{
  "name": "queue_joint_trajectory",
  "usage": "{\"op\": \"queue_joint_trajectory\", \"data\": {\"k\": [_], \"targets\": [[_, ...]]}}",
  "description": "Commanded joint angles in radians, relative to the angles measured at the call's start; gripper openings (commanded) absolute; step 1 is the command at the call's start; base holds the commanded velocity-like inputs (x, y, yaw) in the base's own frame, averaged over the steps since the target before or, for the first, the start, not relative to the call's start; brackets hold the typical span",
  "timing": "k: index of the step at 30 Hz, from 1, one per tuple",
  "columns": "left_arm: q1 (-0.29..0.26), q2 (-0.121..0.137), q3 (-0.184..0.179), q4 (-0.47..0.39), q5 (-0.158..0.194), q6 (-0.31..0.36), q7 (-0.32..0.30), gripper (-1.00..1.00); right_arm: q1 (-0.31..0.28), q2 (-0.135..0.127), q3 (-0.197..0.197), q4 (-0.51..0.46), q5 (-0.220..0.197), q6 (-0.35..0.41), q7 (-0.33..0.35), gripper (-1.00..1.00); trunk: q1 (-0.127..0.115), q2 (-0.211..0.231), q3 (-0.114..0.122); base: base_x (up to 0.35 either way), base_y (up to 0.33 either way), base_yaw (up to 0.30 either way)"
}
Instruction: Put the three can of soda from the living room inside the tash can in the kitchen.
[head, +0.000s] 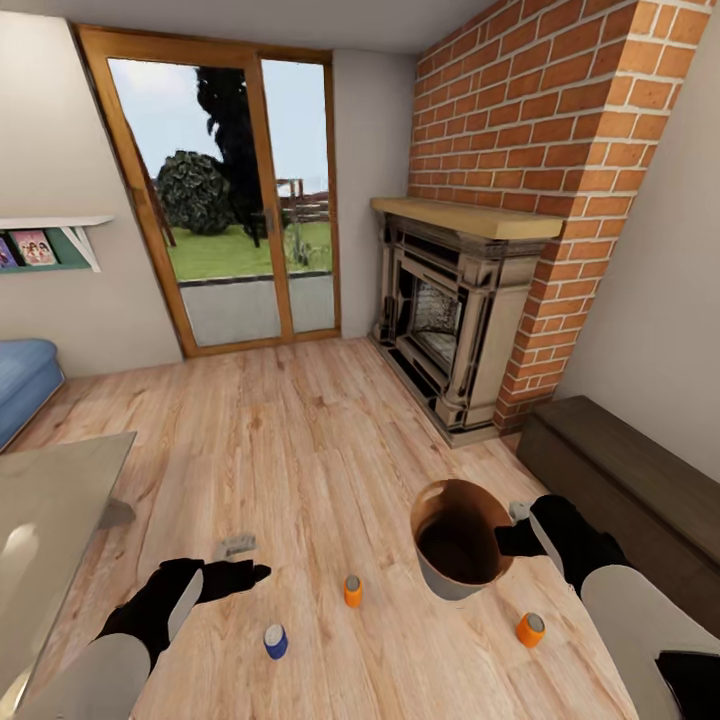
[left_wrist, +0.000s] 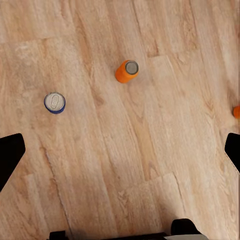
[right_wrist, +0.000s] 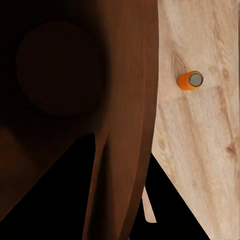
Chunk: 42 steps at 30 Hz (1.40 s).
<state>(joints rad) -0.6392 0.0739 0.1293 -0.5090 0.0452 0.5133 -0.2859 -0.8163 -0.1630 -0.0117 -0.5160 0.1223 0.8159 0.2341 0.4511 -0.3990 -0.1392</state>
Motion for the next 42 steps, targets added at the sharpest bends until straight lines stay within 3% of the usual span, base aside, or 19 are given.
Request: {"op": "queue_joint_trajectory", "data": {"k": [1,7,21,26,31,32,42], "targets": [[-0.006,0.004,-0.004,0.006,0.003,-0.006,0.006,1.0,0.006,-0.002,-0.006,0.006,0.005,-0.006,-0.001,-1.0,-0.001,-0.001,0.0,0.0,0.0,0.0],[-0.006,0.004,-0.004,0.014,0.003,-0.039,0.039,1.0,0.011,-0.002,-0.01,0.019,0.097,-0.025,-0.001,-1.0,-0.001,-0.001,0.0,0.0,0.0,0.0],[-0.006,0.004,-0.004,0.014,0.003,-0.039,0.046,1.0,0.011,-0.002,-0.01,0.019,0.182,-0.025,-0.001,-1.0,-0.001,-0.001,0.0,0.0,0.0,0.0],[0.023,0.008,0.006,0.0,-0.01,-0.067,0.017,1.0,0.021,0.027,0.014,-0.006,0.21,-0.033,-0.006,-1.0,-0.001,-0.001,0.0,0.0,0.0,0.0],[0.05,0.008,0.008,-0.001,-0.01,-0.095,0.016,1.0,0.021,0.043,0.017,-0.033,0.196,-0.034,-0.004,-1.0,-0.001,-0.001,0.0,0.0,0.0,0.0],[0.071,0.008,0.008,-0.001,-0.01,-0.166,0.017,1.0,0.02,0.044,0.018,-0.051,-0.007,-0.035,-0.002,-1.0,-0.001,-0.001,0.0,0.0,0.0,0.0],[0.073,0.007,0.009,-0.002,-0.01,-0.172,0.02,1.0,0.02,0.045,0.021,-0.056,-0.006,-0.035,0.007,-1.0,-0.001,-0.001,0.0,0.0,0.0,0.0]]}}
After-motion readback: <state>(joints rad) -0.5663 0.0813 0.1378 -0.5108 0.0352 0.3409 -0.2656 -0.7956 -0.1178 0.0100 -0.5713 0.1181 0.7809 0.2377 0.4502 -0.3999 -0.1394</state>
